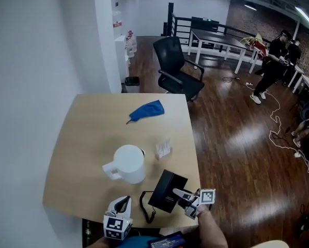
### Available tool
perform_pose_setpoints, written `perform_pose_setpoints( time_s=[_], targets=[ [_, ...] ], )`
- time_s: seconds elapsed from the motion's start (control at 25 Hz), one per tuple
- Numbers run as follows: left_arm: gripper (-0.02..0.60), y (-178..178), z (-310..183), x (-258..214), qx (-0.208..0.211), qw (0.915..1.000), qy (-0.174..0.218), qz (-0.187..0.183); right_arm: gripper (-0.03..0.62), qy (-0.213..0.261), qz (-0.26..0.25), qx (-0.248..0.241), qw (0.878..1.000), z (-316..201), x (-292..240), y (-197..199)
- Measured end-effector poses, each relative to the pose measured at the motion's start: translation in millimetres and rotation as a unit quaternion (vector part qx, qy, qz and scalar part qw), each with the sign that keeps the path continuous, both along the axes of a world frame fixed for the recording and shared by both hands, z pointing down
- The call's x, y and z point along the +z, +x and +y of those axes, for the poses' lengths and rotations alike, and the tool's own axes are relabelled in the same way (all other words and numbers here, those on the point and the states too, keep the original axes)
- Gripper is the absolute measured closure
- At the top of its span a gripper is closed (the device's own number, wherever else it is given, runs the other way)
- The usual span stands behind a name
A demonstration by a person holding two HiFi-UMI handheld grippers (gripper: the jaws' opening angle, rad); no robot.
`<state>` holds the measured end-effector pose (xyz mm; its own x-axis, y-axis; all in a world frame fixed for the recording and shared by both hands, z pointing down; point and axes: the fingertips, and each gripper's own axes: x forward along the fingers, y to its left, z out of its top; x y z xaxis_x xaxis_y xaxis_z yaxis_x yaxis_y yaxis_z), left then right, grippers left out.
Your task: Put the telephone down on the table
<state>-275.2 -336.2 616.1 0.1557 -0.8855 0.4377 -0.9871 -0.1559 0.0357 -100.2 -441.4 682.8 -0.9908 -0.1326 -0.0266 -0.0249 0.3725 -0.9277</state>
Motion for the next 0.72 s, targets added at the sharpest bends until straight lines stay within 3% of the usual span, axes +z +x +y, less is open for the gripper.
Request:
perform_pose_setpoints(
  time_s=[0.32,0.72],
  targets=[
    [0.569,-12.6,14.8,-1.8,-0.035,0.9993,-0.009,-0.006,0.444,-0.013,0.02,-0.054,0.998,-5.0,31.3,-30.8],
    [0.569,-11.3,14.1,-0.4,-0.038,0.9992,-0.014,-0.003,0.444,-0.009,0.042,-0.088,0.995,-11.3,43.8,-48.8]
  ],
)
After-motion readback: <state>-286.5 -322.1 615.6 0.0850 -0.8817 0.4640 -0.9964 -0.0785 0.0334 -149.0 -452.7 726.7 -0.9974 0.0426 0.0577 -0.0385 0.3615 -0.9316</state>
